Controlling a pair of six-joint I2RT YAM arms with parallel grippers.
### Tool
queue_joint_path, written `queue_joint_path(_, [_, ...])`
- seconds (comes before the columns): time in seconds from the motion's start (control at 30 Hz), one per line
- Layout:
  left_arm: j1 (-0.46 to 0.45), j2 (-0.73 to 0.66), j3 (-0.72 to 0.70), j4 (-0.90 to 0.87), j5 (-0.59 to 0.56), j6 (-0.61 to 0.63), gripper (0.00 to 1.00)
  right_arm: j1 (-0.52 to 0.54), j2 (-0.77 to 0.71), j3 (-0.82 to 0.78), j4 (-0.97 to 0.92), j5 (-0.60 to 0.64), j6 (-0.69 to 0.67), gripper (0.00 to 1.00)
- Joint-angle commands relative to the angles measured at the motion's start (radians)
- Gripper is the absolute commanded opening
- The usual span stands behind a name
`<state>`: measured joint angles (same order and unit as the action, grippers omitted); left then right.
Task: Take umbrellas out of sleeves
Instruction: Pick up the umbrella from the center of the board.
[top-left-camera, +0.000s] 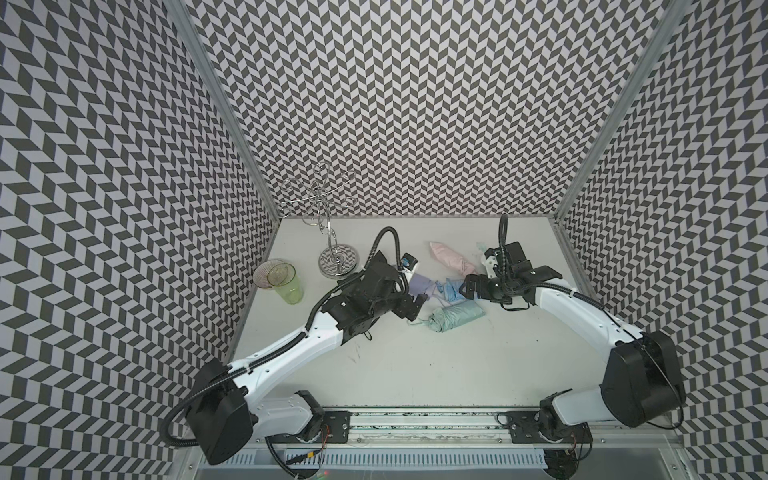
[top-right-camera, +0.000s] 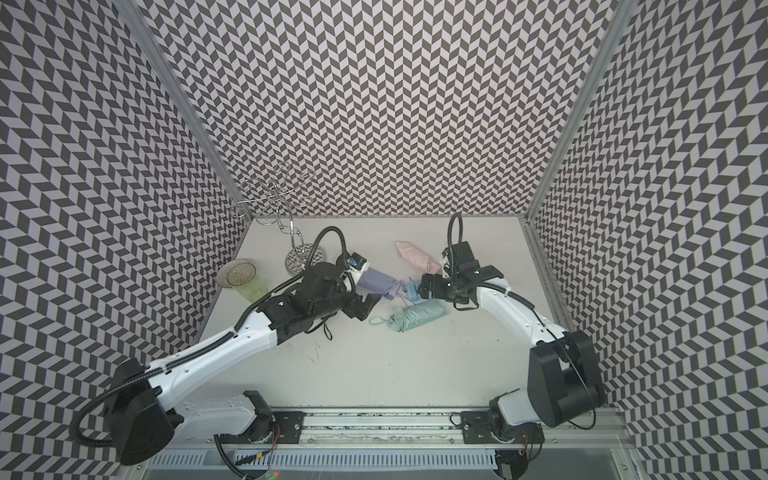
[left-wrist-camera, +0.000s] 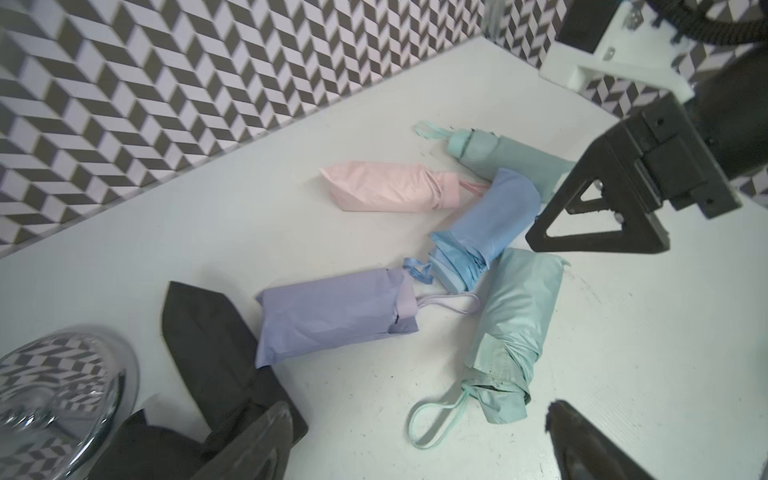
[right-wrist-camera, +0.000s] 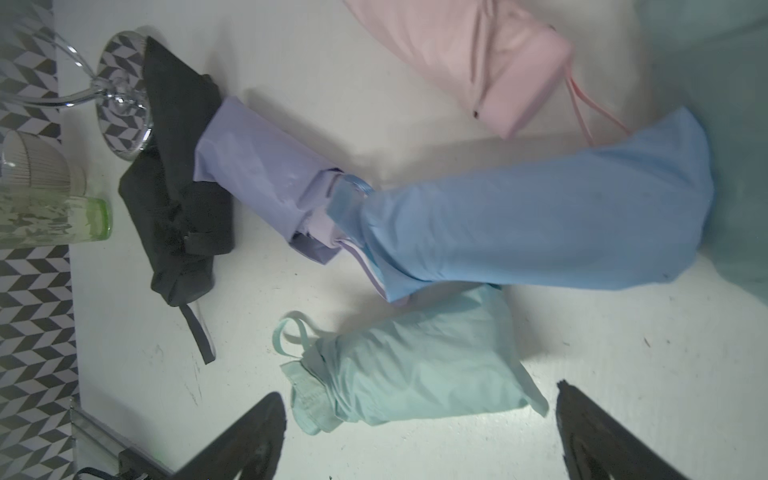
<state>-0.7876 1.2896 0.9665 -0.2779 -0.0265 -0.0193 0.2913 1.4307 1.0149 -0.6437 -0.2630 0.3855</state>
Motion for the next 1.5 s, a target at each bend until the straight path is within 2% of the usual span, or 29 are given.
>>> queue_joint_path(0.0, [-0.059,0.077,0.061,-0.002,0.027,0.093,0.96,-0.072,-0.071,-0.059,0.004,-0.050,0.048,1.00])
queue_joint_path(0.17, [-0.130,0.223,0.155,-0.006,0.030,0.147,0.92,-0.227,-0.150,-0.150,0.020,-0.113,0.053,1.00])
queue_joint_path(0.37, [-0.190,0.406,0.309,-0.074,0.021,0.184,0.81,-0.298,-0.201,-0.171,-0.002,-0.098,0.019,1.00])
queue_joint_path(0.43, [-0.208,0.455,0.357,-0.088,0.014,0.191,0.74,-0.328,-0.214,-0.171,-0.013,-0.088,-0.002,1.00])
queue_joint_path(0.5, [-0.216,0.498,0.395,-0.100,0.014,0.191,0.73,-0.349,-0.225,-0.169,-0.023,-0.073,-0.013,1.00])
queue_joint_path(0.7, [-0.229,0.633,0.507,-0.132,0.025,0.195,0.72,-0.377,-0.258,-0.148,-0.031,-0.023,0.013,1.00])
queue_joint_path(0.9, [-0.231,0.747,0.594,-0.166,0.005,0.190,0.70,-0.379,-0.259,-0.134,-0.031,-0.035,0.010,1.00])
queue_joint_path(1.47, [-0.228,0.855,0.606,-0.175,-0.111,0.176,0.71,-0.374,-0.284,-0.200,0.027,-0.171,0.026,1.00])
